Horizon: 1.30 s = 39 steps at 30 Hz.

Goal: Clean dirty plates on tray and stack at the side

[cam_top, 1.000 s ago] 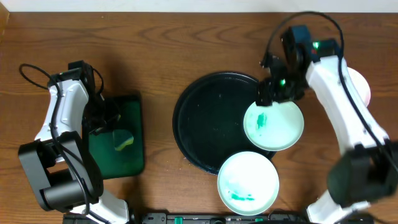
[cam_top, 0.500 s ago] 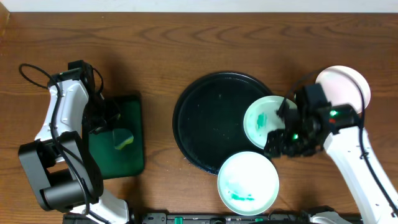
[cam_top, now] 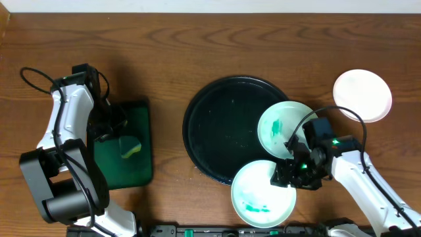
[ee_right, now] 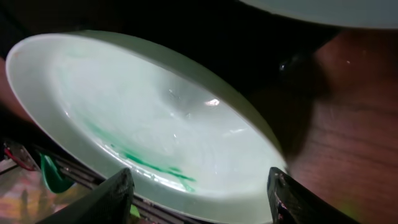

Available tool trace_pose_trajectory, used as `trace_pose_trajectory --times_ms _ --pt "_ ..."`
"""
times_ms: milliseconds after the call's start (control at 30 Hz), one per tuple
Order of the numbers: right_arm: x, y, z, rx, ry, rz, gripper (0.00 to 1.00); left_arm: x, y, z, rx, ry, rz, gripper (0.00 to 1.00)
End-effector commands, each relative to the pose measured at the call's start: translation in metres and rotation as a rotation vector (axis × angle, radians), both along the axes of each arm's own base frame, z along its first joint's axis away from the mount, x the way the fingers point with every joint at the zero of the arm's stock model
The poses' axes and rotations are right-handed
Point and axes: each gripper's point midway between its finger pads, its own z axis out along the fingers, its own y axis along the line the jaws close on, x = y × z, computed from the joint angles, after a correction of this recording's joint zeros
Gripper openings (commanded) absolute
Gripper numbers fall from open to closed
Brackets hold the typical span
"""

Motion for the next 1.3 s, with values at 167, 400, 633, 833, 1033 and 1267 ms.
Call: trace_pose_trajectory --times_ms 167,400,633,833,1033,1267 --pt "0.008 0.005 -0.001 0.013 -0.045 0.005 0.64 -0.005 0.0 -0.005 -0.008 0.025 -0.017 0.08" --pt "0.023 0.03 0.043 0.194 -0.208 0.279 0.63 -0.004 0.0 -0.005 -0.008 0.022 -0.017 0.07" --pt "0.039 0.033 0.074 0.117 -0.258 0.315 0.53 -0.004 0.0 -0.005 -0.008 0.022 -0.02 0.07" --pt "0.03 -0.033 0.048 -0.353 -0.072 -0.068 0.68 -0.003 0.001 -0.005 -0.006 0.015 -0.02 0.07" --pt "0.033 -0.05 0.043 -0.465 -0.065 -0.185 0.68 -0.002 0.001 -0.005 -0.007 0.014 -0.031 0.07" --pt "0.028 -0.028 0.004 -0.333 -0.05 -0.088 0.72 -0.003 0.001 -0.005 -0.007 0.014 -0.031 0.07"
